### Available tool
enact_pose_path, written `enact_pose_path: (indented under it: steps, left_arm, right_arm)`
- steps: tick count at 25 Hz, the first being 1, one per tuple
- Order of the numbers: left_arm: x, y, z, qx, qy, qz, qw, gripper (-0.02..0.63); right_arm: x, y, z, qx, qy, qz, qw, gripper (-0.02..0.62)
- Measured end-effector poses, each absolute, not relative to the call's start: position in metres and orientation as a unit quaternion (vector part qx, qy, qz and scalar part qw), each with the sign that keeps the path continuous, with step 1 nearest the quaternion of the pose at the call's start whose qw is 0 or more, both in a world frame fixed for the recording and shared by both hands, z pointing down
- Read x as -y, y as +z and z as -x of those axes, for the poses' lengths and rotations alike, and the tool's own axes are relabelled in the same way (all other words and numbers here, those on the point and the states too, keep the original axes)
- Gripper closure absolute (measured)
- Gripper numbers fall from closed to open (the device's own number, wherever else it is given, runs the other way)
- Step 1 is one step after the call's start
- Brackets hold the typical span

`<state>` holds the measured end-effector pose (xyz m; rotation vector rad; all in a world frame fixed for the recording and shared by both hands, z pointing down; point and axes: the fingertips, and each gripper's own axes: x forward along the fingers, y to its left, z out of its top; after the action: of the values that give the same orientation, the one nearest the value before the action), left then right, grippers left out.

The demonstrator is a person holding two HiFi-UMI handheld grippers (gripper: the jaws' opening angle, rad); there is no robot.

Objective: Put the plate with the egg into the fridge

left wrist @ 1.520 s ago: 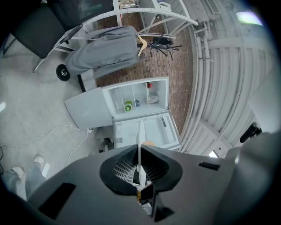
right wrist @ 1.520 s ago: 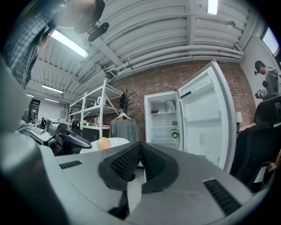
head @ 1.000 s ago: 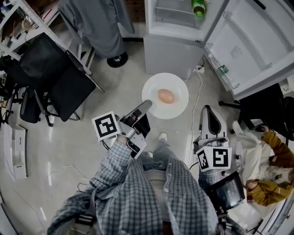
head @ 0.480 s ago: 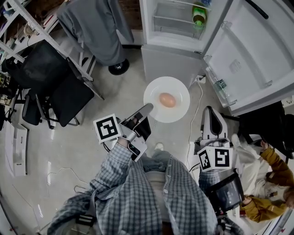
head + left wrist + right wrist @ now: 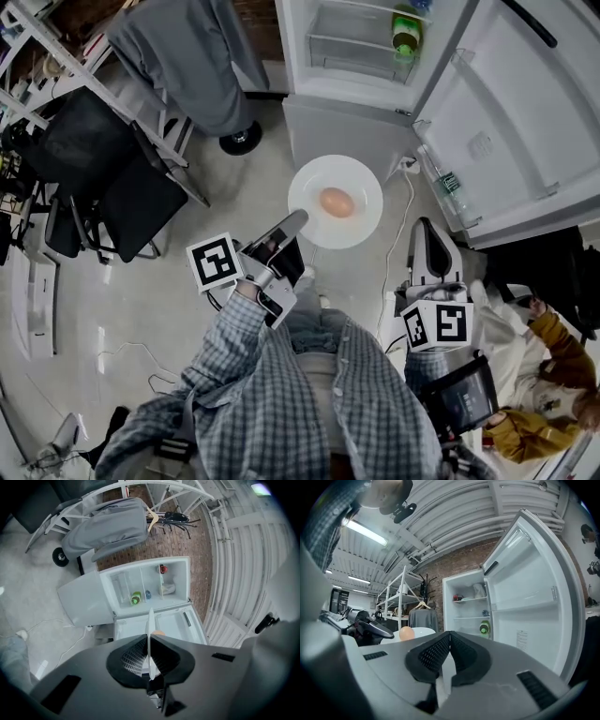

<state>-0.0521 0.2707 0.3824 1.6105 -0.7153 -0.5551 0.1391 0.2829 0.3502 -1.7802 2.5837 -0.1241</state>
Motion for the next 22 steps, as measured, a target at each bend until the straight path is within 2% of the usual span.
enact_pose_path:
  steps: [11,22]
  left_arm:
    - [-0.203,0.385,0.048,0.296,-0.240,-0.700,0.605,0.588]
    - [-0.125,0.386,0.062,0.283,-0.240,-0.696,0.615,0.588]
  right_arm:
    - [-0.233,0.349,-0.151,-0.810,-0.030,0.586,-0.013,0.589]
    - [-0.151,0.351,-0.129,-0.811,-0.029,0.584,-0.025,0.589]
